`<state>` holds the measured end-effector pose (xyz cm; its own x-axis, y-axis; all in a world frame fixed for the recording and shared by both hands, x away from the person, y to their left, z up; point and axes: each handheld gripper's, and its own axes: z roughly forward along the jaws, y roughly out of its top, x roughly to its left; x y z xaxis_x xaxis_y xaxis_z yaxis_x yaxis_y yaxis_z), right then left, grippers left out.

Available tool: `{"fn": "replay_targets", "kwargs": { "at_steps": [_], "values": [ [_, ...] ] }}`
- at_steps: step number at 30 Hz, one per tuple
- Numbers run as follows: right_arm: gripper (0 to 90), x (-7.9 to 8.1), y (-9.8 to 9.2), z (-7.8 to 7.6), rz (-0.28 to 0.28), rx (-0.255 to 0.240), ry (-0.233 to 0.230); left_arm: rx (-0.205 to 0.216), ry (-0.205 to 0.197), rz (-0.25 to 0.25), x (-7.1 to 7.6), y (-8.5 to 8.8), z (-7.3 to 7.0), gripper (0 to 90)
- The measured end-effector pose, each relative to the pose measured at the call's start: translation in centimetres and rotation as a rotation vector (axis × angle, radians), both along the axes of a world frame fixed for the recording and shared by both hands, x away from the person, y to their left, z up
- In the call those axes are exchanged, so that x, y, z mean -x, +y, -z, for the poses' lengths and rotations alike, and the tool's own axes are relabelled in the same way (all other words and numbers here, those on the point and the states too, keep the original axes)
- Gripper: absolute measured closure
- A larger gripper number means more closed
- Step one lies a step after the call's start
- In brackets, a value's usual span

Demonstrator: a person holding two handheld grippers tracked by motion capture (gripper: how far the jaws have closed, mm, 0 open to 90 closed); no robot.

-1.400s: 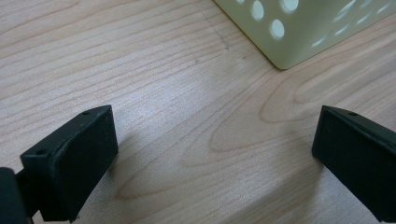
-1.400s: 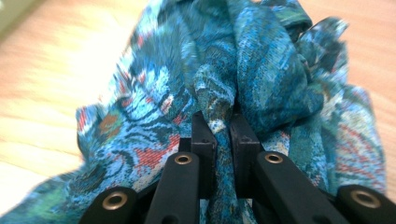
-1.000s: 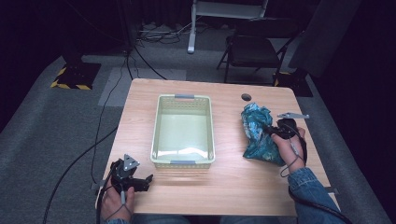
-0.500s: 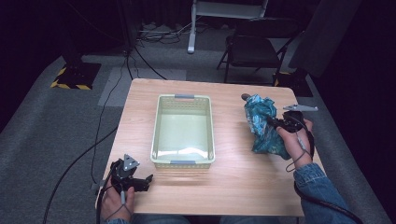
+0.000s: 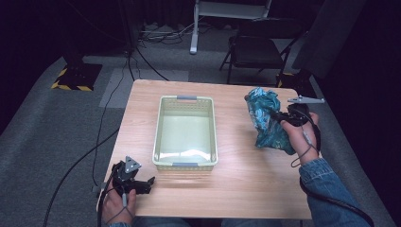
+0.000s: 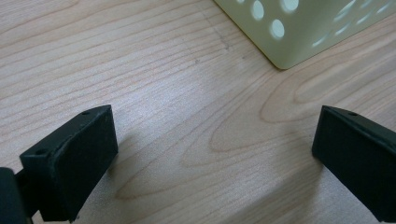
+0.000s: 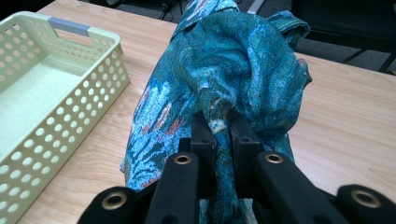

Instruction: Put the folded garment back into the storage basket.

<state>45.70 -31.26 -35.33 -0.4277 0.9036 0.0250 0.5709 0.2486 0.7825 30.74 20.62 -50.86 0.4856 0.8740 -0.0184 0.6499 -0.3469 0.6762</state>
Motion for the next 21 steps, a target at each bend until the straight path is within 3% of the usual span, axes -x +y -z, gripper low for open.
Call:
{"fn": "replay_targets", "kwargs": {
  "at_steps": [21],
  "values": [
    [82.9,-0.8,2.5,-2.7,-0.031,-0.057,-0.032,0.001,0.000,0.000,0.0,0.0,0.0,0.3]
  ]
}}
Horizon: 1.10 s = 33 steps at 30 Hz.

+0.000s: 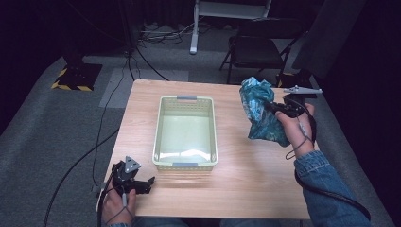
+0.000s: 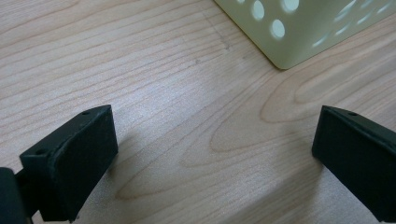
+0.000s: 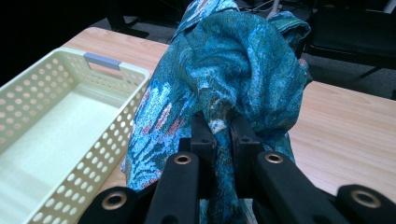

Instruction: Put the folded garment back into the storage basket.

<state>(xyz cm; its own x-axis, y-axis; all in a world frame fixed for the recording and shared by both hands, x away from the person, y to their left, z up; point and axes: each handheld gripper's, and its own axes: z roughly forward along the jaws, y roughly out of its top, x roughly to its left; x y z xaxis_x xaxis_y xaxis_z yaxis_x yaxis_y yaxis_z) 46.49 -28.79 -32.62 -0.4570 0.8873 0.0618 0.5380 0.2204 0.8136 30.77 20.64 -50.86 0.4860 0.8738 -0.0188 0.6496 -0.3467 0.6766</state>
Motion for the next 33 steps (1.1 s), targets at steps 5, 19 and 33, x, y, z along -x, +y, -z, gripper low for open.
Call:
{"fn": "replay_targets", "kwargs": {
  "at_steps": [5,19,33],
  "values": [
    [82.9,-0.2,1.0,-0.3,-0.013,-0.008,-0.007,0.000,0.000,0.000,0.0,0.0,0.0,0.3],
    [82.9,-0.9,2.9,-1.5,-0.040,-0.016,-0.025,0.001,-0.001,-0.003,0.0,0.0,0.0,0.3],
    [82.9,-1.9,5.8,-2.3,-0.073,-0.035,-0.027,0.000,-0.002,-0.004,0.0,0.0,0.0,0.3]
  ]
}}
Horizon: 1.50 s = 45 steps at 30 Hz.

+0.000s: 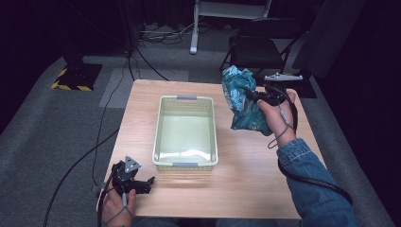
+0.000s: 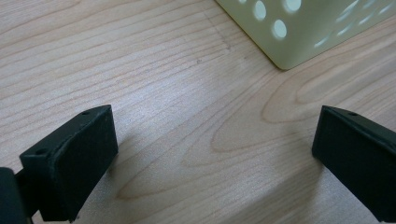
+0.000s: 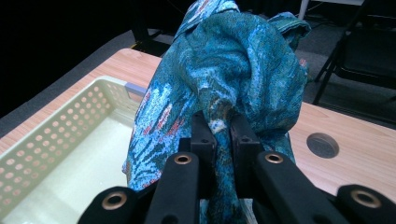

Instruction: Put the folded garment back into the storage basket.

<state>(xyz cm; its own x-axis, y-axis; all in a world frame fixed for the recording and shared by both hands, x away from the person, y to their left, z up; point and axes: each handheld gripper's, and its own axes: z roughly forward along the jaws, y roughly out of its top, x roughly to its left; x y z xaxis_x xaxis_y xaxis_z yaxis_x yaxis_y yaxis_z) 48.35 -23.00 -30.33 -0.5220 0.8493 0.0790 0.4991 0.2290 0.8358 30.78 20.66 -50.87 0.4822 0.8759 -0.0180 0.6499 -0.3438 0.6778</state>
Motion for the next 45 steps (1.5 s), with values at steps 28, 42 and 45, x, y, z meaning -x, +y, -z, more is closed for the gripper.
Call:
{"fn": "replay_targets", "kwargs": {
  "at_steps": [28,42,45],
  "values": [
    [82.9,-0.3,7.2,-1.0,-0.085,-0.029,-0.016,0.000,0.001,0.000,0.0,0.0,0.0,0.3],
    [82.9,0.0,10.5,-0.5,-0.123,-0.041,-0.005,-0.002,0.001,0.002,0.0,0.0,0.0,0.3],
    [82.9,0.1,11.1,-0.3,-0.132,-0.044,-0.002,-0.002,0.001,0.002,0.0,0.0,0.0,0.3]
  ]
}}
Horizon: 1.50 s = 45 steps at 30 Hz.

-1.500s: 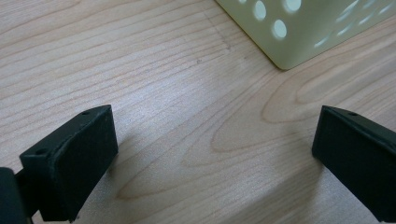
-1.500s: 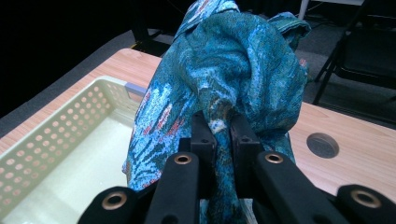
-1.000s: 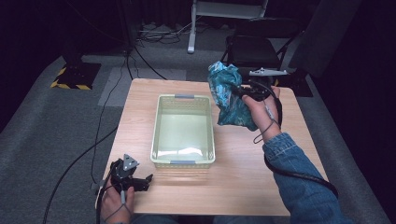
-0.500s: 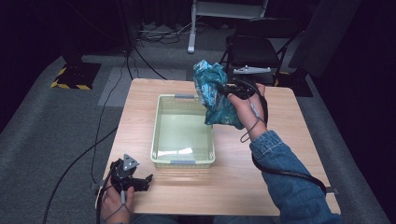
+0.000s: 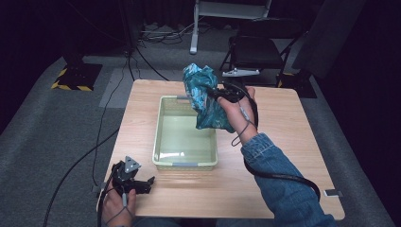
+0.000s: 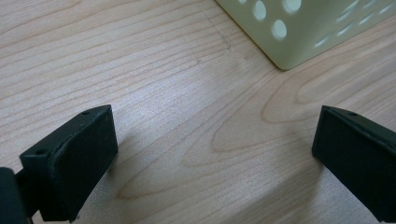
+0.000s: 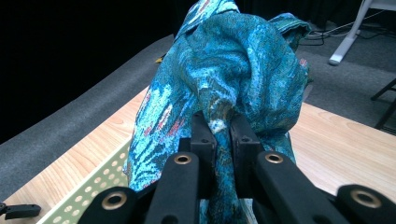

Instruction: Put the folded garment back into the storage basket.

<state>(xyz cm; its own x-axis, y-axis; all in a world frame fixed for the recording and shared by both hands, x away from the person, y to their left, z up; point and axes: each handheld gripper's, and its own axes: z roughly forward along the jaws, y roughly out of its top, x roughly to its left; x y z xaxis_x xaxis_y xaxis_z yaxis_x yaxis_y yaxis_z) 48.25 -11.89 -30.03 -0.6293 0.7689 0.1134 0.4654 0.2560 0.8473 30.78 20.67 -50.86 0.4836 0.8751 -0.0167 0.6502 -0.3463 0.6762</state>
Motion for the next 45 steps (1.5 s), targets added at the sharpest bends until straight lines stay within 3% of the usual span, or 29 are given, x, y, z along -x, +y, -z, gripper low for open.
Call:
{"fn": "replay_targets", "kwargs": {
  "at_steps": [21,37,39,41,42,43,45],
  "values": [
    [82.8,0.1,3.2,2.4,-0.029,0.002,0.048,-0.001,0.000,0.000,0.0,0.0,0.0,0.3],
    [82.1,-0.2,5.5,5.8,-0.032,0.005,0.115,0.002,-0.001,-0.002,0.0,0.0,0.0,0.3],
    [75.8,-0.2,5.8,6.3,-0.038,0.006,0.119,0.002,-0.001,-0.001,0.0,0.0,0.0,0.3],
    [55.5,-0.4,6.0,7.0,-0.047,-0.002,0.128,0.002,-0.001,-0.002,0.0,0.0,0.0,0.3],
    [55.5,-0.4,6.0,7.0,-0.047,-0.002,0.128,0.002,-0.001,-0.002,0.0,0.0,0.0,0.3],
    [42.8,-0.5,5.9,7.6,-0.059,0.011,0.120,0.002,-0.001,-0.002,0.0,0.0,0.0,0.3],
    [38.5,-0.6,5.8,8.0,-0.070,0.016,0.118,0.003,0.000,-0.002,0.0,0.0,0.0,0.3]
  ]
}}
